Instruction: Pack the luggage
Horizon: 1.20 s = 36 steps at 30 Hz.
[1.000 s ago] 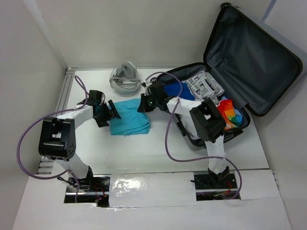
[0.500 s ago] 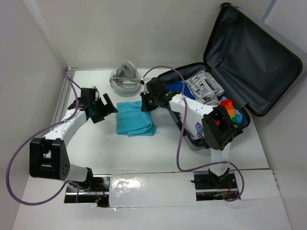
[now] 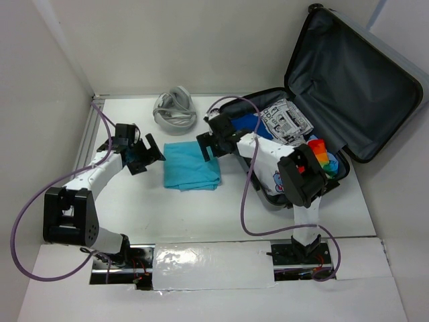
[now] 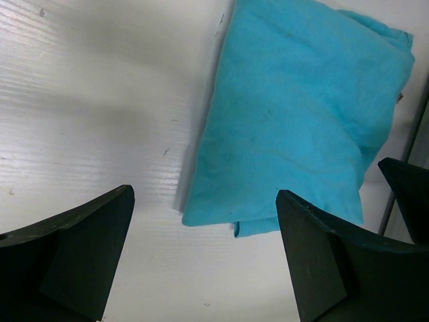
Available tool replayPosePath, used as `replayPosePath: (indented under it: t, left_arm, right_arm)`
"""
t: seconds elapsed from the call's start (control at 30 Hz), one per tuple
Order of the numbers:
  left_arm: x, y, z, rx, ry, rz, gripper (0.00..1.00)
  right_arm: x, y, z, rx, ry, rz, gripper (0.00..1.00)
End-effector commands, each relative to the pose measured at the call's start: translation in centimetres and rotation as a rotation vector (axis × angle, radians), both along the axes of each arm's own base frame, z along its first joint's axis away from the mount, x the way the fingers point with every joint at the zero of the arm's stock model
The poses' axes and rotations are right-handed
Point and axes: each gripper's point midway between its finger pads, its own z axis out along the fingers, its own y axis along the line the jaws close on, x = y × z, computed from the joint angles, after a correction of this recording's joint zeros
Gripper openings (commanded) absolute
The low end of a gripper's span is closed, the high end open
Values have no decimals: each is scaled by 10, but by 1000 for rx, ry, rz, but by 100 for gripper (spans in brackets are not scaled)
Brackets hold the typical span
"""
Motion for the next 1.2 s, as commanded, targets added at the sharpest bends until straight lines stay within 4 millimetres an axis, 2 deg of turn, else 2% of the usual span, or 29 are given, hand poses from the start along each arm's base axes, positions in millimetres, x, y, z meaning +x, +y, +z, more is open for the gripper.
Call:
replayPosePath:
  t: [0.0, 0.03, 0.07, 0.1, 0.13, 0.17, 0.2, 0.27, 0.3, 0.37, 0.4, 0.47, 0.53, 0.6, 0.63, 0.7, 0.73, 0.93, 1.0, 1.03, 1.07, 1.1, 1.17]
  left_arm:
    - [4, -5, 8, -4, -21, -34, 100]
    - [4, -3, 7, 4, -21, -29, 100]
    - [5, -2, 10, 11, -31, -24, 100]
    - [0, 1, 5, 21, -10, -18, 100]
    - [-2, 2, 6, 24, -4, -5, 100]
    - [-4, 2, 5, 24, 7, -5, 100]
    - [-8, 2, 3, 20, 24, 3, 100]
    - [-14, 2, 4, 10, 48, 21, 100]
    - [-16, 3, 11, 11, 31, 34, 100]
    - [-20, 6, 14, 15, 28, 62, 100]
    - [-23, 9, 14, 15, 26, 72, 100]
    - [-28, 11, 22, 16, 3, 86, 100]
    - [-36, 14, 22, 25, 13, 102, 100]
    - [-39, 20, 27, 52, 1, 122, 100]
    - [-43, 20, 25, 49, 22, 130, 100]
    - [-44, 20, 32, 46, -3, 131, 100]
    - [-46, 22, 32, 52, -9, 136, 100]
    - [-50, 26, 36, 53, -22, 159, 100]
    - [-52, 26, 35, 54, -13, 159, 100]
    - [-52, 28, 35, 62, -13, 164, 100]
    - [-52, 28, 35, 62, -13, 164, 100]
    - [-52, 28, 35, 62, -13, 164, 100]
    - [-54, 28, 34, 62, -13, 164, 100]
  right_arm:
    - [-4, 16, 58, -98, -229, 146, 100]
    - [-17, 14, 49, -190, -267, 273, 100]
    - [-29, 19, 61, -215, -325, 352, 100]
    - [-59, 40, 57, -230, -341, 526, 100]
    - [-79, 37, 39, -332, -371, 692, 100]
    - [-94, 41, 33, -357, -384, 784, 100]
    - [-116, 54, 29, -332, -389, 898, 100]
    - [-127, 62, 27, -289, -381, 977, 100]
    - [-133, 66, 28, -260, -367, 1005, 100]
    - [-133, 75, 24, -238, -371, 1031, 100]
    - [-132, 76, 15, -249, -362, 1041, 100]
    - [-127, 87, 13, -234, -387, 1060, 100]
    - [-125, 92, 1, -220, -366, 1083, 100]
    - [-116, 98, 0, -216, -372, 1088, 99]
    - [-113, 99, -8, -221, -361, 1101, 97]
    - [-106, 102, -11, -210, -359, 1097, 97]
    - [-107, 101, -21, -218, -339, 1102, 97]
    - [-85, 100, -38, -222, -346, 1054, 95]
    - [-85, 98, -48, -233, -322, 1043, 89]
    - [-82, 98, -46, -238, -335, 1034, 85]
    - [-82, 98, -46, -238, -335, 1034, 78]
    - [-77, 95, -46, -247, -335, 1020, 66]
    - [-81, 90, -54, -246, -315, 1013, 50]
